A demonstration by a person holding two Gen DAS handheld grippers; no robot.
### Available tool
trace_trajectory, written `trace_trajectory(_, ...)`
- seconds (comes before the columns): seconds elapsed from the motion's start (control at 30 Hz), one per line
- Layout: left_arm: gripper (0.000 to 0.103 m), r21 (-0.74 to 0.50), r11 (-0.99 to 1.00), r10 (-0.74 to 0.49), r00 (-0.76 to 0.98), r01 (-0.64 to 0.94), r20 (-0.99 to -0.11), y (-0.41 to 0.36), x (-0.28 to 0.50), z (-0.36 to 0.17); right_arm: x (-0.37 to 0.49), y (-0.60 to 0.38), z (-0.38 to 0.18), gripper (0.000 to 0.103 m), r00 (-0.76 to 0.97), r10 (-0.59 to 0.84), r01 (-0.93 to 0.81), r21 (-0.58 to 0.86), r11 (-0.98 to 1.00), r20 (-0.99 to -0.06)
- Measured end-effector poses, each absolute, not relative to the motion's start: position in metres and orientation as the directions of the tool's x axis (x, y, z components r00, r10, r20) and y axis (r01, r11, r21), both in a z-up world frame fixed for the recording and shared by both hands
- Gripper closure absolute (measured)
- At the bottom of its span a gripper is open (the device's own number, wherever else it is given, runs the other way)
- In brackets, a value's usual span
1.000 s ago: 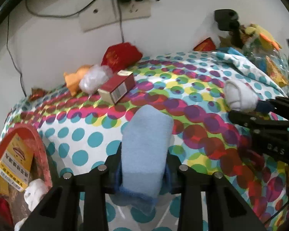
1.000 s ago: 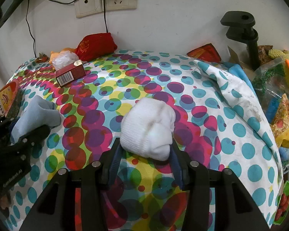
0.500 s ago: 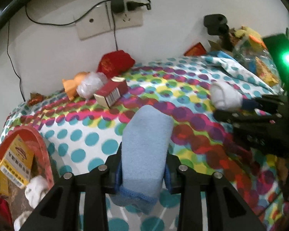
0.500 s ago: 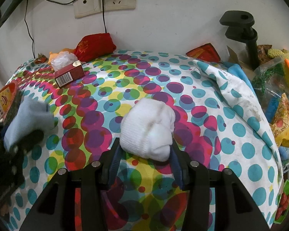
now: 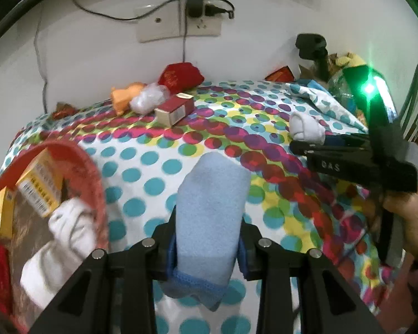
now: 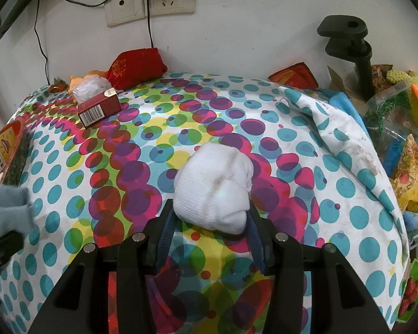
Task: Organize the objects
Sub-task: 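Carry the light blue sock over the red tray with the left gripper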
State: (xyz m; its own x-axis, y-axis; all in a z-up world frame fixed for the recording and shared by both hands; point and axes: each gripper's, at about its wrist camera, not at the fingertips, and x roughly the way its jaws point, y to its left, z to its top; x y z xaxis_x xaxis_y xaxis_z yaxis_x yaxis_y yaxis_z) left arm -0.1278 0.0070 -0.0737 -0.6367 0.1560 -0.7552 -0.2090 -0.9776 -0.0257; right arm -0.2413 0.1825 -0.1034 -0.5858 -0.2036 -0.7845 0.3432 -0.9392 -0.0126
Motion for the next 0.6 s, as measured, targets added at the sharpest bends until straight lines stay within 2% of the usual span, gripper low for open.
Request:
trace_trajectory(0.27, 0.069, 0.030, -0.988, 0.074, -0.627, -0.154, -0.776, -0.022, -0.092, -0.065, -0.242, 0.182, -0.103, 0.057, -0.586, -0.204, 0.344, -0.013, -0.939, -0.785)
trace_trajectory(0.5, 0.069, -0.004, -0.996, 0.058, -0.623, -0.087, -0.780, -0.061, -0.065, -0.051, -0.242, 0.182, -0.103, 0.057, -0.586, -0.204, 0.345, -0.013, -0.939, -0.784)
trace_trajectory(0.6, 0.069, 0.033, -0.999, -0.003, -0.635, -0.035, -0.773, -0.085, -0.058, -0.044, -0.242, 0.183, -0.104, 0.057, -0.585, -0.204, 0.344, -0.012, -0.939, -0.785)
